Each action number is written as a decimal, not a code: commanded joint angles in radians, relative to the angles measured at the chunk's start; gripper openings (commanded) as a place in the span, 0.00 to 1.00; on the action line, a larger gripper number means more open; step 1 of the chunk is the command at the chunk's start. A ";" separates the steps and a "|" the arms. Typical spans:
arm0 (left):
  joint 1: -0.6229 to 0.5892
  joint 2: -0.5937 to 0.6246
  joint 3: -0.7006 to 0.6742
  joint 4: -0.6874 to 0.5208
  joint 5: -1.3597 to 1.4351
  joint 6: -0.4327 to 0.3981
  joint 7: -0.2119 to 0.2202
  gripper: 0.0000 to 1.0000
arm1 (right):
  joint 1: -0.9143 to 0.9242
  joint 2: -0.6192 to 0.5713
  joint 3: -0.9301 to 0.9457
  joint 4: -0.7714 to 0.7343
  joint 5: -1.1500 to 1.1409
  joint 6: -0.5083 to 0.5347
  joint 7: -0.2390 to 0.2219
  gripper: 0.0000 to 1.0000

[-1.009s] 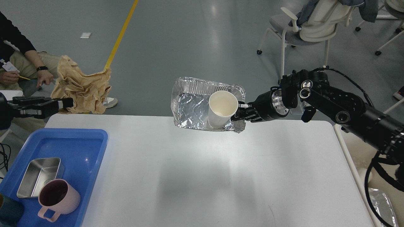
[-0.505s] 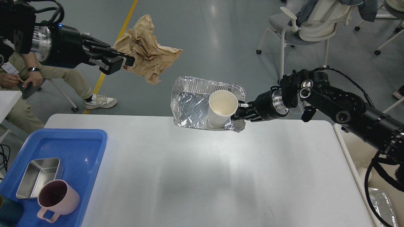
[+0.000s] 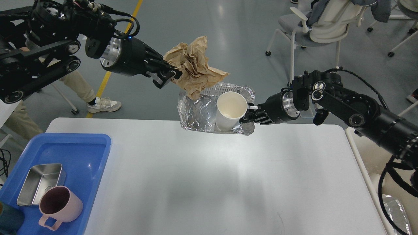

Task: Tidy desktop
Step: 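Lower the paper bag into the foil tray and release it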

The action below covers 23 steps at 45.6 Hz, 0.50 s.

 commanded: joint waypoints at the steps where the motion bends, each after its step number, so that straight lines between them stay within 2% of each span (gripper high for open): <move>1: 0.001 -0.046 0.014 0.036 0.006 -0.001 0.002 0.07 | 0.004 0.000 0.000 0.001 0.002 0.000 0.000 0.00; 8: 0.012 -0.104 0.021 0.071 0.006 -0.001 0.003 0.08 | 0.007 -0.003 0.000 0.011 0.002 0.000 0.000 0.00; 15: 0.015 -0.124 0.021 0.083 0.005 -0.001 0.005 0.15 | 0.007 -0.006 0.002 0.014 0.002 0.000 0.000 0.00; 19: 0.015 -0.150 0.019 0.103 0.000 -0.001 0.017 0.36 | 0.007 -0.008 0.002 0.014 0.002 -0.001 0.000 0.00; 23: 0.015 -0.167 0.015 0.117 -0.012 0.001 0.058 0.64 | 0.007 -0.008 0.003 0.014 0.002 0.000 0.000 0.00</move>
